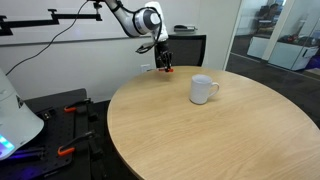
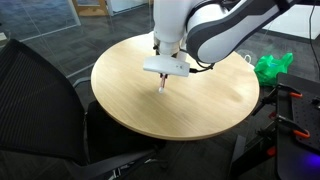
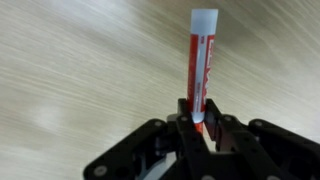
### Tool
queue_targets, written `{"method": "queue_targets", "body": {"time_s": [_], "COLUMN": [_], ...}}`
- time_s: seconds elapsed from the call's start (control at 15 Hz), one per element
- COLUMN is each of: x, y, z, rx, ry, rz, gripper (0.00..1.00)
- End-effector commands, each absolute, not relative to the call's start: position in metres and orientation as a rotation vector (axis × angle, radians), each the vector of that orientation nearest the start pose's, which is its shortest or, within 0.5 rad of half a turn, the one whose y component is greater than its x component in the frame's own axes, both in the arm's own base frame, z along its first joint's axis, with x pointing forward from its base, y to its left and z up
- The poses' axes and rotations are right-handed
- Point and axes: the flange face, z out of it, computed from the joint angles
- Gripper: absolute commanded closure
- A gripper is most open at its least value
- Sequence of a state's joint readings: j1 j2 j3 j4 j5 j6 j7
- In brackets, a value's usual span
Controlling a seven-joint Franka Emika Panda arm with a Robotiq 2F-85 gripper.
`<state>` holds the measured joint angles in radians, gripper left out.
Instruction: Put the marker inside the cup
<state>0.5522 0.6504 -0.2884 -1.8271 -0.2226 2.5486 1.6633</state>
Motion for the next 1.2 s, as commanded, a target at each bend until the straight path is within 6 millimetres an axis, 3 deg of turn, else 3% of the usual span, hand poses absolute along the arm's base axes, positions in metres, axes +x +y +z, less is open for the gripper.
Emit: {"method": "queue_targets", "body": {"time_s": [0.0, 0.73, 1.13], "x": [0.617, 0.6, 0.588], "y": [0.183, 0.148, 0.133], "z": [0.231, 0.285, 0.321], "rx": [-2.7, -2.699, -2.788], "ry": [1.866, 2.258, 2.265], "rz": [-0.56, -0.93, -1.174], "gripper": [0.95, 0.95, 0.95]}}
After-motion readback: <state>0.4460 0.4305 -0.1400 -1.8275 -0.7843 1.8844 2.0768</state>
